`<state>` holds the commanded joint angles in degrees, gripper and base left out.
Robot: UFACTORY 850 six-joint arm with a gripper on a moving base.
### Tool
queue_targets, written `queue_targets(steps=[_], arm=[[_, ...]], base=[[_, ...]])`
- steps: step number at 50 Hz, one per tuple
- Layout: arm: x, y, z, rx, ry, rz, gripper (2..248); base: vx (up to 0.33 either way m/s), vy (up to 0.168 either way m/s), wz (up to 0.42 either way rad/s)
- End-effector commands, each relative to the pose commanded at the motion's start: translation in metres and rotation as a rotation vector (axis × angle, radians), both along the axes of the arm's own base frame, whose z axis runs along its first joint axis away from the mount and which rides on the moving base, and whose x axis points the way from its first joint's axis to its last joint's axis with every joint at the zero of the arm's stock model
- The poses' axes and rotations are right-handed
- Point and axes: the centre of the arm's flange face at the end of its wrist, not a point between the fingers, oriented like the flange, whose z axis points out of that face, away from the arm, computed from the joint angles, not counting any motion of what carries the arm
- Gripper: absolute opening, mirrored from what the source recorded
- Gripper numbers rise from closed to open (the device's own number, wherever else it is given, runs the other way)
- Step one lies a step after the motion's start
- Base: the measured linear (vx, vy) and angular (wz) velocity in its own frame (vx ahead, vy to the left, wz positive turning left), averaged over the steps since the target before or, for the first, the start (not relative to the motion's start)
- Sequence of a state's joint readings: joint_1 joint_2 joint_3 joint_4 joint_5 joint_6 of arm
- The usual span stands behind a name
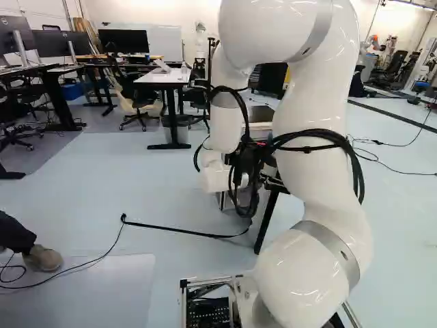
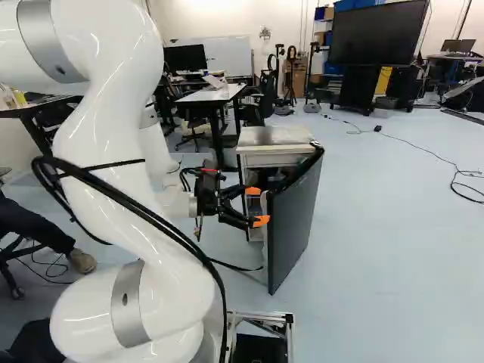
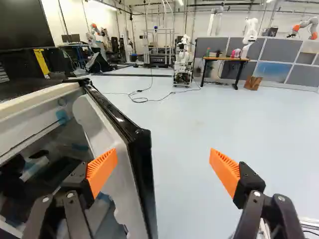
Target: Open the fridge door
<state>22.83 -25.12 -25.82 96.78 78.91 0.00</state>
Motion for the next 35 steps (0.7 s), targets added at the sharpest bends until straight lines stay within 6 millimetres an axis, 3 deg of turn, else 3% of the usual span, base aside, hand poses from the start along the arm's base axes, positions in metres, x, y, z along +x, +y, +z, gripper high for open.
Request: queue_targets(steps=[13, 35], arm=[[0.023, -0.003, 0.002, 0.013, -0.033, -0.035, 247], [0.044, -0.042, 0.003, 0.025, -0.062, -0.174, 247]], base=[[0.0, 0.0, 0.0], [0.0, 0.0, 0.0]])
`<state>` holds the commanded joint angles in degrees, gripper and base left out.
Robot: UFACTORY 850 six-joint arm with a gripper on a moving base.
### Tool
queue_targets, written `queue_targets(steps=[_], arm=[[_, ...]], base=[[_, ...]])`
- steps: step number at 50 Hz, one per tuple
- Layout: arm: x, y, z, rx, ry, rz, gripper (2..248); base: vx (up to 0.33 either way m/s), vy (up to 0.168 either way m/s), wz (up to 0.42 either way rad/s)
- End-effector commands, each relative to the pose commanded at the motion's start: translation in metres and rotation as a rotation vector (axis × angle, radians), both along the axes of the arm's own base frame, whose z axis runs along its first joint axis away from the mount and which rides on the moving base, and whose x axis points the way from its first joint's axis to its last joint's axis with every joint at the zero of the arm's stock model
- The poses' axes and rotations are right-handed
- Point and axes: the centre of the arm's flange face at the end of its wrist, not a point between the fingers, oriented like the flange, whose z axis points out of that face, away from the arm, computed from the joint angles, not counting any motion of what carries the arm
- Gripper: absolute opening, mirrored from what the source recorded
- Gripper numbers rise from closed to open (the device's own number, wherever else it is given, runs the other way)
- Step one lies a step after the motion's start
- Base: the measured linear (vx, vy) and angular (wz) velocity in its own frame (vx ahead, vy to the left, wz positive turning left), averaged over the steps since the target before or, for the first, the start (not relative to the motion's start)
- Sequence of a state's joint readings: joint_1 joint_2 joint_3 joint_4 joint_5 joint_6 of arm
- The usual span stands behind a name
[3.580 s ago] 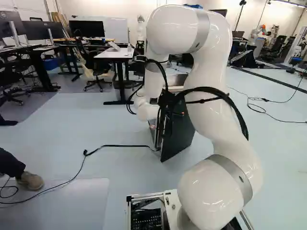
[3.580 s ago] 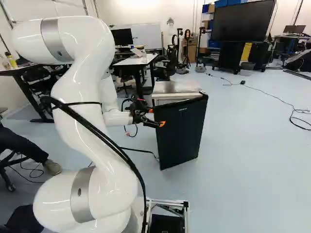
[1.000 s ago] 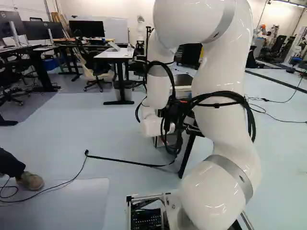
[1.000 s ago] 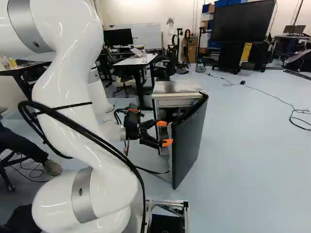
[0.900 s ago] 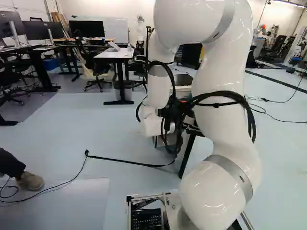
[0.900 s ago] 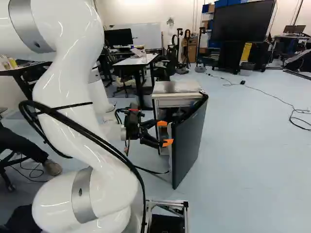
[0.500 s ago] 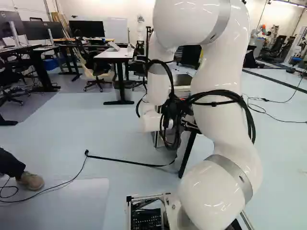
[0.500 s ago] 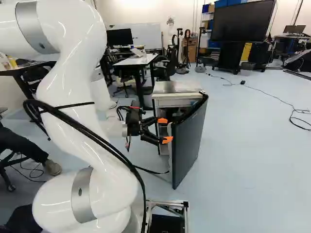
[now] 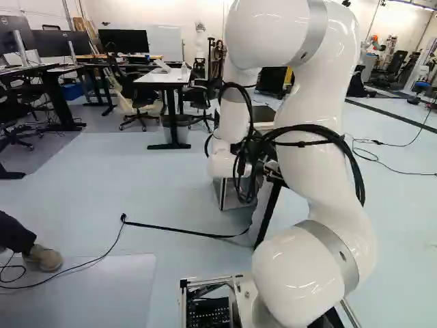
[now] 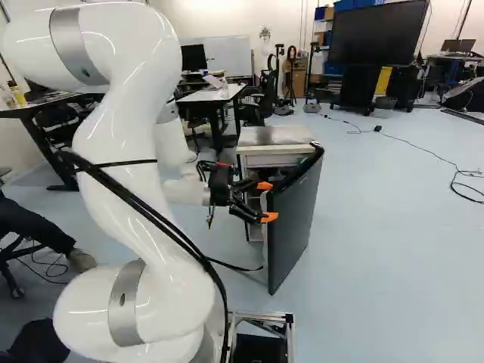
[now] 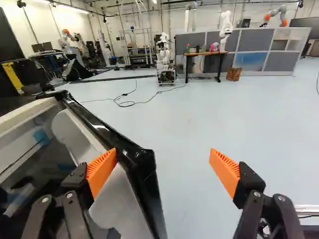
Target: Open the fridge door
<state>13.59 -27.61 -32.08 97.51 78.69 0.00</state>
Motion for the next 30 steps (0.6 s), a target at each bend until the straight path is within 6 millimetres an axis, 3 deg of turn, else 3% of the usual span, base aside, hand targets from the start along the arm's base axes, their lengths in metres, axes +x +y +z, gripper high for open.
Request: queue_targets(steps=[20, 30], arm=[[0.004, -0.041, -0.002, 0.034, -0.017, -0.18, 247], [0.019, -0.063, 0.0, 0.044, -0.047, -0.253, 247]], base=[[0.0, 0.0, 0.0], [0.0, 0.0, 0.0]])
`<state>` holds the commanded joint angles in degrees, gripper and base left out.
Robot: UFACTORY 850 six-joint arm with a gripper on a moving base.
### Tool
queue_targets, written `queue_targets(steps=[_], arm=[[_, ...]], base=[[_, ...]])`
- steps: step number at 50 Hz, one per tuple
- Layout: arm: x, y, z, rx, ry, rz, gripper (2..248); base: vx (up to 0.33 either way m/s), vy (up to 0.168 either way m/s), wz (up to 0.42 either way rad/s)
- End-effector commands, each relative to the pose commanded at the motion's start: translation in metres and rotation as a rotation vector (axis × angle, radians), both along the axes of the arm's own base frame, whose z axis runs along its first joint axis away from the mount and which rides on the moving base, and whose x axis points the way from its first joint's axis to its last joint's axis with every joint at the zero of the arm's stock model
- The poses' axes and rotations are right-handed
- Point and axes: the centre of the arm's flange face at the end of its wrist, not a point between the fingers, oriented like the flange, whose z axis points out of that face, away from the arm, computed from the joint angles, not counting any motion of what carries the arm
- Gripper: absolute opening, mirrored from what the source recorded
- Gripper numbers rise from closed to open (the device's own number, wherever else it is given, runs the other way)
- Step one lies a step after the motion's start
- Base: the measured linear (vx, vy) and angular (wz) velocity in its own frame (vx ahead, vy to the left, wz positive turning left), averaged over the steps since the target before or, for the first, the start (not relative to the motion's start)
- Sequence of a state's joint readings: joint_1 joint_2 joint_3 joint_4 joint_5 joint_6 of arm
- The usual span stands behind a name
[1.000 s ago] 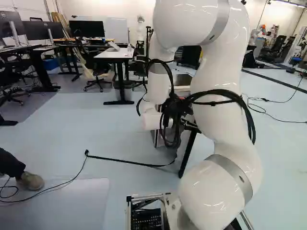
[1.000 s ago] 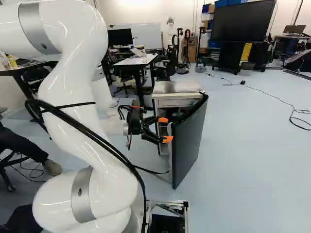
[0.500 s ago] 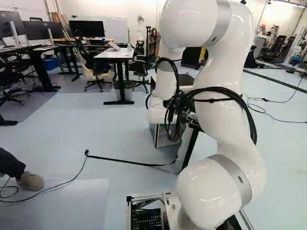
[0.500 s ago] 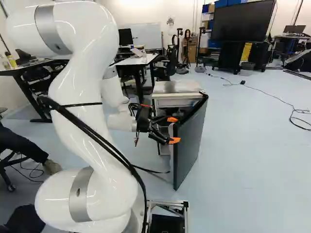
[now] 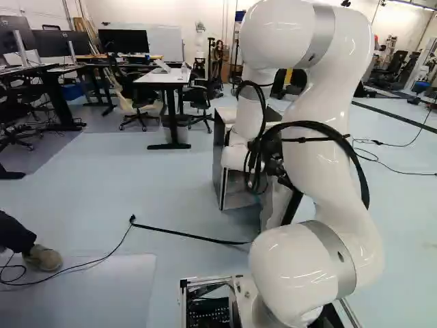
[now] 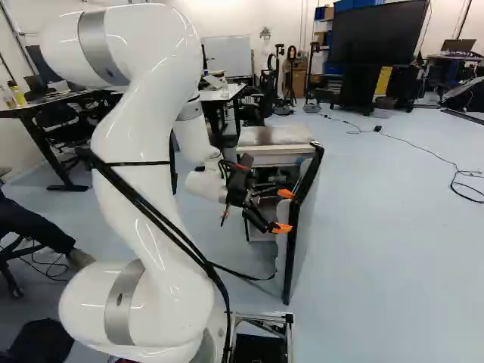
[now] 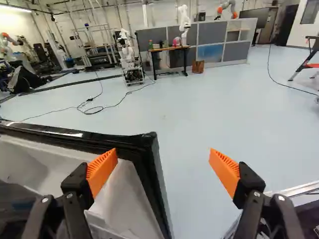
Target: Open the fridge door
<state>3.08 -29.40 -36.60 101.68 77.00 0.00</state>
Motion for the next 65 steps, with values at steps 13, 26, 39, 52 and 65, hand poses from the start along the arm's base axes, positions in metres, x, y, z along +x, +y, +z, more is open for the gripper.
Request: queue_targets(steps=[13, 26, 39, 52, 65], arm=[[0.027, -0.029, 0.003, 0.001, -0.05, -0.074, 247], [0.043, -0.06, 0.005, -0.001, -0.086, -0.145, 247], [0.053, -0.09, 0.006, 0.005, -0.12, -0.237, 247], [0.059, -0.122, 0.006, 0.01, -0.153, -0.325, 247], [0.065, -0.156, 0.008, 0.003, -0.184, -0.389, 247]], base=[[0.0, 0.0, 0.0], [0.0, 0.0, 0.0], [0.0, 0.0, 0.0], [0.0, 0.0, 0.0], [0.0, 0.0, 0.0]])
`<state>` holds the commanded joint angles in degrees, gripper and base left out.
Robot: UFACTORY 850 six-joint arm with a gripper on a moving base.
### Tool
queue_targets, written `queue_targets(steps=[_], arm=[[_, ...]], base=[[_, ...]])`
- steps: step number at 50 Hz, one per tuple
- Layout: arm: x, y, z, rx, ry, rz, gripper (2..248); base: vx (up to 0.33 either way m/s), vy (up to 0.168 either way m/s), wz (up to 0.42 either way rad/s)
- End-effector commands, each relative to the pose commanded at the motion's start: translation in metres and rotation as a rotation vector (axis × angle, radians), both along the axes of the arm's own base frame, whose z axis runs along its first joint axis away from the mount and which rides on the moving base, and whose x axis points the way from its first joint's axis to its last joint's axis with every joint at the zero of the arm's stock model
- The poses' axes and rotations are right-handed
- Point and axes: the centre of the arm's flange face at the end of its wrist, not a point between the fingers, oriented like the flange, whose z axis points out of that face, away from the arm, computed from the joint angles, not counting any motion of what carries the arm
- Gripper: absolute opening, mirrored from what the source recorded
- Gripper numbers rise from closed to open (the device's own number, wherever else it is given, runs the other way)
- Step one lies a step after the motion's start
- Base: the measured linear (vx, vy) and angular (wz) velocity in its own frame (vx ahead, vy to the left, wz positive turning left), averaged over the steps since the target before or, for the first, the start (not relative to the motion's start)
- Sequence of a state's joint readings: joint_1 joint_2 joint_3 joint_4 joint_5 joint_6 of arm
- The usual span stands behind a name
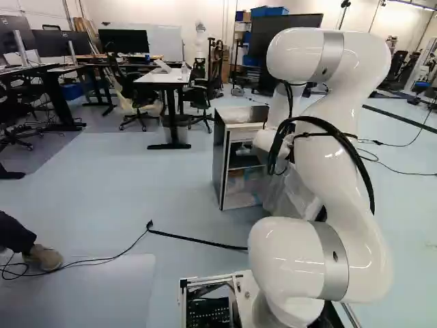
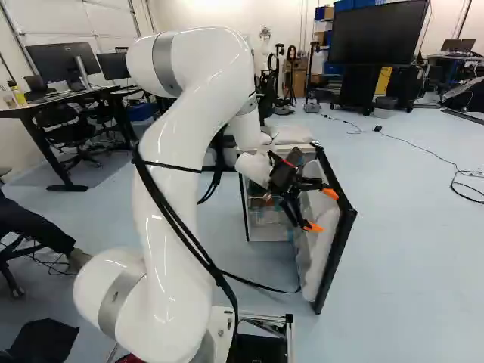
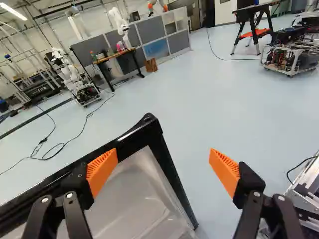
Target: Open the fridge door
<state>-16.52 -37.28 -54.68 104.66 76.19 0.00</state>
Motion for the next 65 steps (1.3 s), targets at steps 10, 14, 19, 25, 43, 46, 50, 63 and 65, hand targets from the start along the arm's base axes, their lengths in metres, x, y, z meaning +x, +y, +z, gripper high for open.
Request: queue_targets(steps=[10, 14, 19, 25, 43, 46, 50, 63, 65], arm=[[0.004, -0.026, 0.001, -0.007, -0.023, -0.047, 247], [0.005, -0.036, 0.002, -0.011, -0.032, -0.065, 247], [0.006, -0.049, 0.003, -0.015, -0.043, -0.087, 247], [0.008, -0.065, 0.003, -0.02, -0.056, -0.114, 247], [0.008, -0.111, 0.006, -0.039, -0.096, -0.191, 247], [0.008, -0.119, 0.006, -0.042, -0.102, -0.204, 247], [0.006, -0.128, 0.006, -0.045, -0.107, -0.219, 247], [-0.006, -0.12, 0.005, -0.036, -0.086, -0.215, 247], [-0.008, -0.116, 0.005, -0.034, -0.079, -0.208, 247]], base=[[0.0, 0.0, 0.0], [0.0, 0.0, 0.0], [0.0, 0.0, 0.0], [0.0, 0.0, 0.0], [0.0, 0.0, 0.0], [0.0, 0.0, 0.0], [0.0, 0.0, 0.0], [0.0, 0.0, 0.0], [0.0, 0.0, 0.0]])
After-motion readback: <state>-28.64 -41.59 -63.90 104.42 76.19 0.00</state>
